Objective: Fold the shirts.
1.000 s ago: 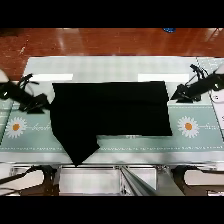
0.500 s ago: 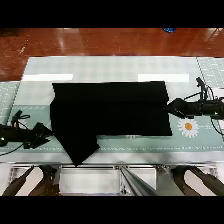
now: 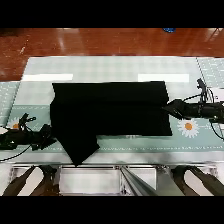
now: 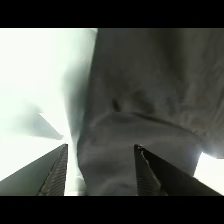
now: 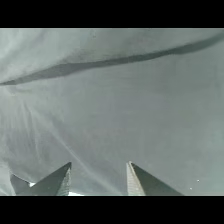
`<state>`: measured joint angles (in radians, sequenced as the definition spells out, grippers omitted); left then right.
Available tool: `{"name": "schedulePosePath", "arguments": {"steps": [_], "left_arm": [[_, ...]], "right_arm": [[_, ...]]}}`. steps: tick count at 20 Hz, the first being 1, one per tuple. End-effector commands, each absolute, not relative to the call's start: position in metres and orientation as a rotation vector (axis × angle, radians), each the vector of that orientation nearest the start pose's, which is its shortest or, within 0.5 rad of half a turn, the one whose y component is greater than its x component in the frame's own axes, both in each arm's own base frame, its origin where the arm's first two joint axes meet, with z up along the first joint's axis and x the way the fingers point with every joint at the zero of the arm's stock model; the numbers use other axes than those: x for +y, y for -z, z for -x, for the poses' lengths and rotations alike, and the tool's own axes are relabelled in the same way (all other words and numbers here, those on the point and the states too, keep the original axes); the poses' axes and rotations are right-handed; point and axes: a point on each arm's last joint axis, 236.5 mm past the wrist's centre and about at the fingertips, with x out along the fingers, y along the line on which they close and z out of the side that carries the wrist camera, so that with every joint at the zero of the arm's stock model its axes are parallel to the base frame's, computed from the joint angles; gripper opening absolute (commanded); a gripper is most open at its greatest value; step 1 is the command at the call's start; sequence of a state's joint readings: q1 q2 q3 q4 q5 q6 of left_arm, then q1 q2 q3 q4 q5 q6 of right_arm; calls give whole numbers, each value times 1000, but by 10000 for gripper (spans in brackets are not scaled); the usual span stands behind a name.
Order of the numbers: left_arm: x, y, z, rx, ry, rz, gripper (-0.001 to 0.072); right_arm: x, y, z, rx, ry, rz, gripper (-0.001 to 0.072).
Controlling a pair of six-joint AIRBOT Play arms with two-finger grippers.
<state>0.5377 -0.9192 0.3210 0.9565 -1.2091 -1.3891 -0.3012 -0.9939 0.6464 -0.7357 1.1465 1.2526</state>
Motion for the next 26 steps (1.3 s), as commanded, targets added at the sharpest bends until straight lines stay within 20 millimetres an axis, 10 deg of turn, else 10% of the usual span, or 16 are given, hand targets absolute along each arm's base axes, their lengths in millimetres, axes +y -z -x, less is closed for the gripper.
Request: {"name": "schedulePosePath", "arguments": {"steps": [1, 5, 7, 8, 10, 11, 13, 18, 26], "left_arm": [[-46, 106, -179, 1522, -18, 958, 508], [-79, 118, -178, 1609, 69, 927, 507], [-88, 122, -174, 1634, 115, 866, 502], [-89, 122, -174, 1635, 120, 862, 422], [-90, 120, -173, 1636, 147, 847, 28], [-91, 118, -176, 1625, 162, 846, 23], [-94, 112, -186, 1591, 186, 856, 23], [-94, 99, -207, 1532, 207, 875, 23], [-94, 99, -207, 1532, 208, 874, 23]], "right_arm": [[74, 2, -300, 1178, -312, -763, 409], [66, 3, -308, 1146, -279, -761, 409], [20, 4, -321, 1080, -124, -790, 409], [-8, 5, -321, 1055, -41, -826, 408], [-59, 21, -296, 1094, 114, -839, 409], [-72, 36, -270, 1174, 185, -841, 408], [-61, 60, -227, 1338, 207, -867, 408], [2, 83, -201, 1488, 69, -907, 408], [40, 100, -231, 1482, -4, -916, 408]]}}
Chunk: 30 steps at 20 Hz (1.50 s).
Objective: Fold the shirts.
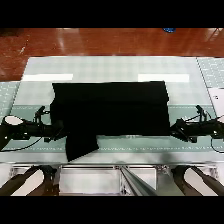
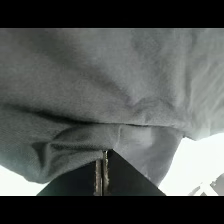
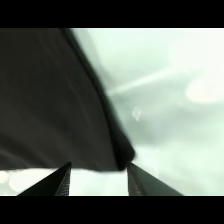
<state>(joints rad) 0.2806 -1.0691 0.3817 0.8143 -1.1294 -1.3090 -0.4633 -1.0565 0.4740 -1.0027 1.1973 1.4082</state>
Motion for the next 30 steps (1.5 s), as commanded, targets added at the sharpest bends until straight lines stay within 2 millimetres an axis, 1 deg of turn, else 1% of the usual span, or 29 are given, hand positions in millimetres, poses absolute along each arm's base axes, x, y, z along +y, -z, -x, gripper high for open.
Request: {"name": "schedulePosePath", "arguments": {"steps": [1, 2, 3, 5, 7, 8, 9, 11, 12, 14, 15, 18, 20, 21, 24, 27, 30], "left_arm": [[-94, 99, -207, 1532, 209, 873, 23], [-95, 99, -207, 1530, 213, 869, 23], [-95, 99, -207, 1529, 214, 870, 23], [-95, 99, -207, 1528, 217, 867, 23], [-95, 99, -207, 1527, 219, 865, 23], [-95, 99, -207, 1527, 219, 865, 23], [-95, 99, -207, 1527, 219, 865, 23], [-93, 95, -212, 1513, 230, 851, 23], [-92, 90, -218, 1500, 240, 842, 23], [-89, 71, -237, 1461, 273, 816, 23], [-87, 57, -249, 1433, 295, 796, 23], [-76, 20, -290, 1315, 318, 733, 23], [-71, 3, -314, 1263, 325, 717, 23], [-71, -4, -327, 1247, 337, 721, 23], [-73, -15, -369, 1229, 357, 757, 23], [-67, -15, -411, 1224, 358, 761, 23], [-65, -5, -447, 1239, 360, 775, 23]], "right_arm": [[45, 102, -240, 1458, -5, -946, 408], [49, 105, -247, 1445, -3, -970, 408], [54, 110, -250, 1452, -4, -988, 408], [63, 116, -251, 1474, -15, -1016, 408], [69, 119, -253, 1475, -36, -1029, 399], [71, 117, -256, 1464, -59, -1028, 252], [72, 114, -259, 1451, -96, -1008, 21], [78, 100, -262, 1446, -197, -963, 23], [77, 93, -264, 1454, -234, -930, 23], [73, 76, -273, 1455, -282, -865, 23], [69, 65, -282, 1432, -298, -837, 23], [57, 24, -320, 1319, -321, -771, 22], [47, 1, -347, 1240, -311, -740, 22], [45, -7, -358, 1222, -319, -729, 22], [38, -19, -386, 1184, -329, -731, 22], [31, -24, -416, 1145, -326, -752, 22], [25, -14, -438, 1150, -326, -763, 22]]}}
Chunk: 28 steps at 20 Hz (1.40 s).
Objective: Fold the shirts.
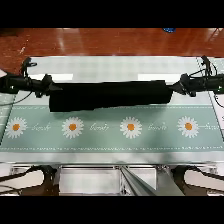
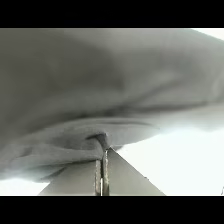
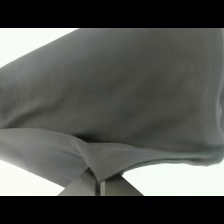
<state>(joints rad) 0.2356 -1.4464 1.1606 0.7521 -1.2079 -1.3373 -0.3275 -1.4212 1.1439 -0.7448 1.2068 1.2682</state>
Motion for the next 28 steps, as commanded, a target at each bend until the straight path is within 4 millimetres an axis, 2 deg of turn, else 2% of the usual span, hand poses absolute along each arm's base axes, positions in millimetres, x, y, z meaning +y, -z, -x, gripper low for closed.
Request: {"name": "schedulePosePath", "arguments": {"steps": [1, 5, 8, 9, 10, 11, 12, 14, 16, 17, 18, 20, 21, 22, 23, 25, 26, 28], "left_arm": [[-65, -2, -458, 1243, 355, 783, 23], [-72, 19, -492, 1261, 366, 784, 23], [-85, 49, -491, 1330, 376, 793, 32], [-89, 58, -488, 1356, 380, 796, 105], [-94, 66, -483, 1387, 389, 798, 322], [-98, 71, -478, 1418, 397, 805, 506], [-100, 70, -471, 1452, 405, 818, 509], [-89, 63, -449, 1514, 479, 803, 508], [-65, 44, -429, 1555, 508, 841, 508], [-51, 30, -426, 1535, 502, 852, 508], [-39, 15, -427, 1490, 485, 850, 507], [-15, -12, -433, 1358, 386, 799, 507], [-4, -22, -436, 1280, 304, 754, 507], [1, -31, -437, 1198, 243, 724, 507], [-1, -41, -436, 1115, 203, 698, 508], [-22, -51, -418, 1001, 176, 656, 507], [-42, -48, -401, 1003, 200, 643, 508], [-79, -35, -370, 1063, 270, 611, 508]], "right_arm": [[22, -8, -444, 1154, -322, -767, 22], [14, 14, -469, 1136, -294, -800, 23], [20, 31, -484, 1113, -293, -830, 23], [22, 38, -488, 1109, -283, -832, 24], [25, 45, -493, 1105, -271, -829, 93], [27, 49, -497, 1097, -260, -821, 268], [25, 50, -501, 1083, -249, -813, 422], [13, 35, -501, 1068, -256, -818, 413], [-15, 14, -489, 1087, -263, -812, 413], [-33, 8, -479, 1103, -241, -807, 413], [-56, 7, -466, 1122, -198, -796, 413], [-94, 17, -437, 1191, -89, -754, 413], [-106, 26, -427, 1216, -45, -752, 413], [-109, 34, -422, 1225, -28, -765, 413], [-109, 45, -421, 1221, -8, -786, 413], [-98, 65, -423, 1210, 13, -850, 412], [-93, 75, -423, 1227, 18, -876, 411], [-70, 87, -433, 1243, -50, -926, 409]]}}
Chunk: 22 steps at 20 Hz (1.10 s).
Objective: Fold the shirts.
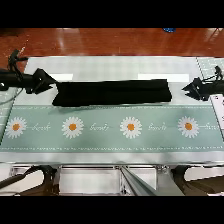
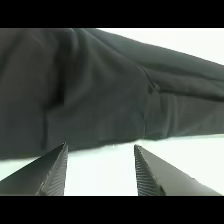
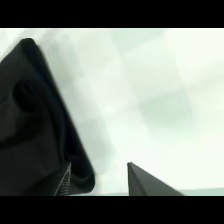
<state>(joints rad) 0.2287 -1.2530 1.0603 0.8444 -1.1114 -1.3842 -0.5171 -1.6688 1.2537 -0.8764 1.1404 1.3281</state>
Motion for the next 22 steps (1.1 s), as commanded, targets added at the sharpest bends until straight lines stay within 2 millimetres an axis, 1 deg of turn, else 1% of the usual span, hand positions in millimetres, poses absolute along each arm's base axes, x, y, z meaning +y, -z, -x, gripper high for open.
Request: {"name": "schedulePosePath", "arguments": {"steps": [1, 2, 4, 6, 8, 9, 10, 11, 12, 13, 14, 16, 17, 18, 19, 21, 22], "left_arm": [[-97, -28, -357, 1104, 310, 594, 508], [-112, -22, -350, 1135, 343, 576, 508], [-132, -16, -346, 1157, 383, 547, 508], [-145, -12, -346, 1162, 404, 528, 508], [-149, -10, -350, 1148, 405, 523, 508], [-149, -11, -356, 1126, 396, 527, 508], [-149, -15, -363, 1096, 387, 545, 508], [-147, -19, -369, 1069, 379, 552, 506], [-148, -26, -376, 1040, 377, 567, 494], [-150, -33, -380, 1021, 383, 585, 326], [-154, -39, -383, 1006, 397, 605, 14], [-169, -57, -395, 927, 428, 652, 23], [-183, -68, -403, 864, 457, 658, 23], [-198, -75, -407, 819, 478, 647, 22], [-217, -78, -408, 807, 505, 630, 22], [-272, -76, -399, 860, 617, 585, 22], [-301, -74, -394, 895, 691, 550, 22]], "right_arm": [[-57, 91, -440, 1247, -87, -950, 408], [-46, 94, -446, 1251, -119, -965, 409], [-27, 102, -456, 1272, -158, -970, 409], [-2, 108, -459, 1307, -207, -969, 409], [23, 111, -458, 1340, -257, -936, 405], [34, 106, -460, 1334, -292, -927, 300], [41, 93, -463, 1313, -352, -902, 52], [45, 76, -466, 1282, -402, -871, 23], [42, 60, -467, 1252, -405, -841, 22], [33, 43, -465, 1231, -396, -790, 22], [25, 28, -456, 1231, -384, -726, 22], [3, 3, -429, 1253, -311, -584, 22], [-5, -15, -414, 1244, -280, -532, 23], [-7, -34, -401, 1216, -268, -491, 22], [-6, -55, -386, 1171, -256, -462, 22], [6, -87, -354, 1089, -253, -434, 23], [17, -101, -339, 1048, -266, -438, 23]]}}
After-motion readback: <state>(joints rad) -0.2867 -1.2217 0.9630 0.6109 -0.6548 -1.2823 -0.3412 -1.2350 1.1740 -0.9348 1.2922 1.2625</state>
